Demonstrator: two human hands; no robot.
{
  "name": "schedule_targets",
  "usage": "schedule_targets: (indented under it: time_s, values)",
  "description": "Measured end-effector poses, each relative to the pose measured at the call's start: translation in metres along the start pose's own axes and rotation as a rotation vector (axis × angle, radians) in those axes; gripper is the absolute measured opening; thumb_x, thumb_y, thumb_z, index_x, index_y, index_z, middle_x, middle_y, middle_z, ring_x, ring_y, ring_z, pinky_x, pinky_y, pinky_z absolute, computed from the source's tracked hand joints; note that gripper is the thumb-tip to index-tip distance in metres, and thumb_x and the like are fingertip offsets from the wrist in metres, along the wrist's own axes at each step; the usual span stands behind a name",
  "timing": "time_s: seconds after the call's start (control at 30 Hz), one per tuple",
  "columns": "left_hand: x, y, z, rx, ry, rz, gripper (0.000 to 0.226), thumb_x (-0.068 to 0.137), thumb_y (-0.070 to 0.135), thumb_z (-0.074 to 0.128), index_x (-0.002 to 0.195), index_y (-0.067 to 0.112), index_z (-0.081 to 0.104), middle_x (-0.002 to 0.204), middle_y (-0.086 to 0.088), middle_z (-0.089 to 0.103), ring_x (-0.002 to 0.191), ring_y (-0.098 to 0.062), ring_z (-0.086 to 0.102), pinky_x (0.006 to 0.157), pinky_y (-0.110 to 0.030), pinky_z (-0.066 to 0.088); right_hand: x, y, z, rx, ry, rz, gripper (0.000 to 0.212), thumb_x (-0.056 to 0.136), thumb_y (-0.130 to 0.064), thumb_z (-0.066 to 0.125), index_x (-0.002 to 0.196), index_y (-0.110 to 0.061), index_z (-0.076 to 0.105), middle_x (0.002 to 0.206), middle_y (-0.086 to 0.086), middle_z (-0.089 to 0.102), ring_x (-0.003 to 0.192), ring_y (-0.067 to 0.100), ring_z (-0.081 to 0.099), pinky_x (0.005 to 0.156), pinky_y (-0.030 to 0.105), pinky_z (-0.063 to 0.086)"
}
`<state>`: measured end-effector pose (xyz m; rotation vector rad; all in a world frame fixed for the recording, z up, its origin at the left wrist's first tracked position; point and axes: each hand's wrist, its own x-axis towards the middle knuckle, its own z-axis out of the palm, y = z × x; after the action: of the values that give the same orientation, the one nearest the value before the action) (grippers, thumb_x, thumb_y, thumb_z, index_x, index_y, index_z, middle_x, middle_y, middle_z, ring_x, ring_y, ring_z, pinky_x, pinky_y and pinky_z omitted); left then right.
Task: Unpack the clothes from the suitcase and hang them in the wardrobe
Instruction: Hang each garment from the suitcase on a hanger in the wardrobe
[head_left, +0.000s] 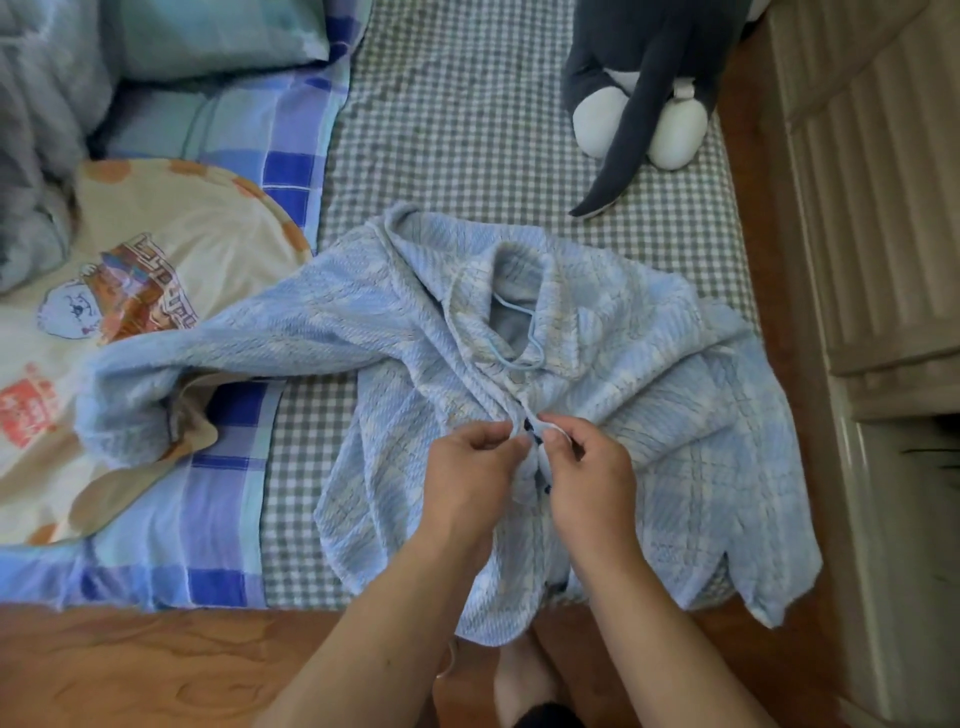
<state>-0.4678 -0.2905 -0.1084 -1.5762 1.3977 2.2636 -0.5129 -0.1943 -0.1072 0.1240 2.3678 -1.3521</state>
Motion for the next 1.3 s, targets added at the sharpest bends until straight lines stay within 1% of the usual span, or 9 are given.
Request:
schedule_targets:
  time_s: [0.3,0.47,0.6,0.77,0.87,0.97,1.03,1.17,1.3]
  values:
    - [0.002,0.000,0.001,-0.020,0.005,-0.033,0.015,0.083,0.001,0.078,0.096,0.002,0.072,0.081,-0.013,0.072,0.075,-0.024,0.070,0.081,-0.042,0.059,-0.008,0.009,0.006,-0.073,0.024,-0.187,0.025,0.094,-0.001,0.064,0.113,-0.012,0.074,0.108,-0.012,0.066,0.100,-0.017,0.057,0.087,0.001,0.040]
    - [0.002,0.001,0.001,0.057,0.019,-0.028,0.010,0.083,0.001,0.077,0.088,0.008,0.072,0.076,-0.008,0.070,0.075,-0.022,0.067,0.077,-0.039,0.057,-0.003,0.014,0.005,-0.223,-0.007,-0.306,0.025,0.093,0.000,0.063,0.113,-0.011,0.074,0.109,-0.008,0.065,0.103,0.001,0.062,0.091,0.009,0.046]
    - [0.006,0.027,0.011,0.380,-0.040,0.178,0.014,0.089,0.007,0.073,0.100,0.016,0.074,0.088,0.004,0.071,0.086,-0.014,0.067,0.083,-0.028,0.054,0.014,0.007,-0.010,-0.374,-0.117,-0.403,0.044,0.094,-0.003,0.059,0.134,-0.019,0.059,0.128,-0.005,0.053,0.115,0.012,0.054,0.096,0.029,0.050]
    - [0.030,0.074,0.037,0.180,-0.108,0.417,0.042,0.097,-0.002,0.056,0.134,0.017,0.062,0.131,0.004,0.067,0.118,-0.003,0.062,0.102,-0.020,0.048,0.066,-0.010,-0.029,-0.365,0.235,-0.211,0.065,0.087,-0.021,0.073,0.143,-0.022,0.040,0.135,0.004,0.037,0.108,0.022,0.053,0.074,0.031,0.051]
    - [0.011,0.039,0.035,0.249,0.114,0.497,0.032,0.095,0.005,0.055,0.119,0.024,0.063,0.117,0.006,0.066,0.104,-0.001,0.060,0.089,-0.019,0.048,0.071,0.000,-0.038,-0.467,0.249,-0.075,0.044,0.088,-0.015,0.069,0.129,-0.017,0.050,0.124,0.006,0.046,0.107,0.029,0.054,0.074,0.034,0.047]
    - [-0.018,-0.020,0.037,0.363,0.122,0.274,0.012,0.092,0.011,0.060,0.091,0.022,0.064,0.080,0.004,0.065,0.068,-0.002,0.057,0.066,-0.022,0.044,0.053,0.014,-0.048,-0.423,0.212,-0.054,0.012,0.099,-0.021,0.057,0.110,-0.021,0.062,0.099,-0.005,0.054,0.101,0.023,0.055,0.075,0.033,0.044]
    - [-0.012,-0.045,0.045,0.433,0.045,0.134,0.006,0.094,0.020,0.065,0.100,0.020,0.066,0.088,0.008,0.068,0.076,-0.002,0.062,0.074,-0.027,0.046,0.041,0.017,-0.055,-0.314,0.249,-0.051,0.010,0.103,-0.025,0.051,0.101,-0.026,0.061,0.088,-0.009,0.057,0.086,0.016,0.058,0.066,0.030,0.043]
    - [0.026,-0.037,0.076,0.491,0.057,0.240,0.056,0.092,0.041,0.070,0.137,0.016,0.046,0.128,0.000,0.048,0.110,-0.014,0.049,0.096,-0.031,0.042,0.037,0.004,-0.068,-0.161,0.302,-0.068,0.010,0.104,-0.024,0.051,0.100,-0.023,0.060,0.084,-0.012,0.061,0.075,-0.006,0.058,0.057,0.011,0.041]
    - [0.065,-0.005,0.102,0.612,0.176,0.294,0.030,0.096,0.038,0.064,0.113,0.013,0.061,0.125,-0.015,0.043,0.116,-0.032,0.044,0.100,-0.036,0.036,0.049,-0.016,-0.078,-0.094,0.187,-0.086,0.014,0.100,-0.023,0.058,0.110,-0.024,0.068,0.097,-0.014,0.068,0.088,-0.008,0.061,0.067,0.004,0.044]
